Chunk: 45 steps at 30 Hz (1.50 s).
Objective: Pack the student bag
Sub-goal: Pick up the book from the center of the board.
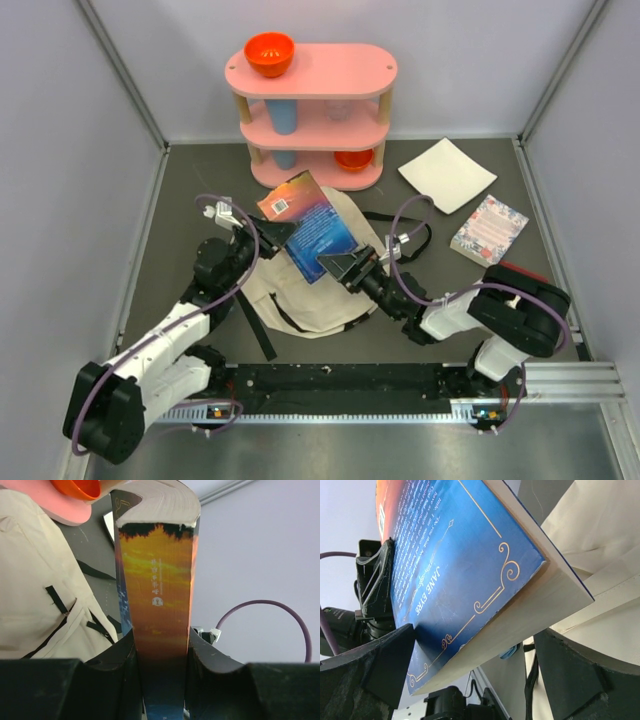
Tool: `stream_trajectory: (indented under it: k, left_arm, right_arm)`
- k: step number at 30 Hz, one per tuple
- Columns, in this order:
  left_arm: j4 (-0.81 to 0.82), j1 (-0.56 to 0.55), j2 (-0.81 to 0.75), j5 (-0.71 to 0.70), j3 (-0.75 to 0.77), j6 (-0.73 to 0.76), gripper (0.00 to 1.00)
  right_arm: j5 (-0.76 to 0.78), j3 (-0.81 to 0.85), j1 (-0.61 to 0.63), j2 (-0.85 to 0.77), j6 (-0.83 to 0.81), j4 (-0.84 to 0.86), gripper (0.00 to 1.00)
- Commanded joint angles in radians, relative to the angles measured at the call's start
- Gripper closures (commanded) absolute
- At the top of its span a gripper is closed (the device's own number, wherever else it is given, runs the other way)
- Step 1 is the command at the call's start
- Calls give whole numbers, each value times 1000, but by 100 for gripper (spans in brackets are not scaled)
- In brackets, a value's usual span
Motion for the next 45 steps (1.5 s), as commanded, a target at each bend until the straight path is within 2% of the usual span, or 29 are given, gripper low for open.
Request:
stream_trajectory:
  k: [1, 5, 11, 15, 26, 40, 45]
  left_arm:
    - [397, 14, -10, 65, 37, -134, 100]
    - [448, 14, 18, 112, 7, -183, 100]
    - [437, 14, 39, 170, -20, -220, 100]
    - [472, 13, 48, 160, -51, -235, 100]
    - [564, 3, 148, 250, -48, -232, 100]
    - [724, -9, 294, 324, -57, -246, 100]
    - [674, -10, 291, 359, -39, -200, 100]
  right_arm:
    - [1, -29, 22, -35, -71, 312, 1]
    - [-10, -29, 22, -60, -119, 312, 1]
    - [-10, -47, 21, -121, -194, 312, 1]
    - [-8, -69, 21, -159, -225, 312, 1]
    - [-20, -103, 13, -251, -239, 312, 2]
    - [-33, -132, 7, -333, -251, 312, 19]
    - [-23, -152, 7, -363, -269, 312, 26]
